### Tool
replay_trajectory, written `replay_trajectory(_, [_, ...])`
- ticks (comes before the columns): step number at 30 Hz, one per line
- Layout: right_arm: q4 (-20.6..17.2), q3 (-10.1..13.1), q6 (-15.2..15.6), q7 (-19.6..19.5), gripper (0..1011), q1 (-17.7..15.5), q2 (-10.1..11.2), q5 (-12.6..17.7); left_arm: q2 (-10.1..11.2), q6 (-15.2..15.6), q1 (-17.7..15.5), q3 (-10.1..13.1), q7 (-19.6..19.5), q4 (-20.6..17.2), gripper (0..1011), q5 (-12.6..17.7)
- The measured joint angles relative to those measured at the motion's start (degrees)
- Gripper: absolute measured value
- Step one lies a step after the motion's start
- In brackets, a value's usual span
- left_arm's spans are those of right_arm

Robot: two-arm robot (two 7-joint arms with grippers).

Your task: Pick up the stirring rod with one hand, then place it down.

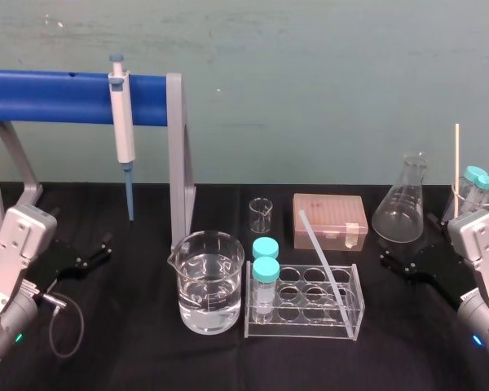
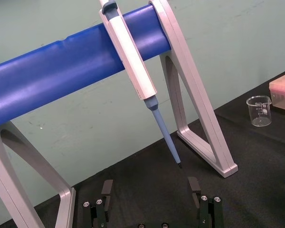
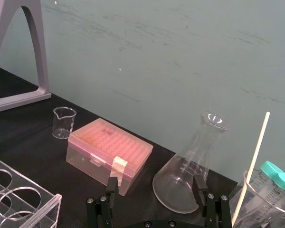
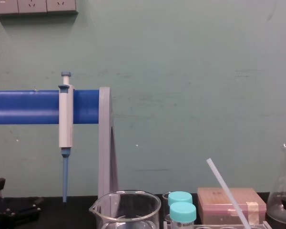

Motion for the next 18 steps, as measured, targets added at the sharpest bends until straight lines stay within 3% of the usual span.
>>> replay_trajectory(18, [0.0,0.0,-0.01,0.0,1003,0.0,0.0,0.0,0.0,0.0,0.0,0.0,0.0,0.0,1000,0.0])
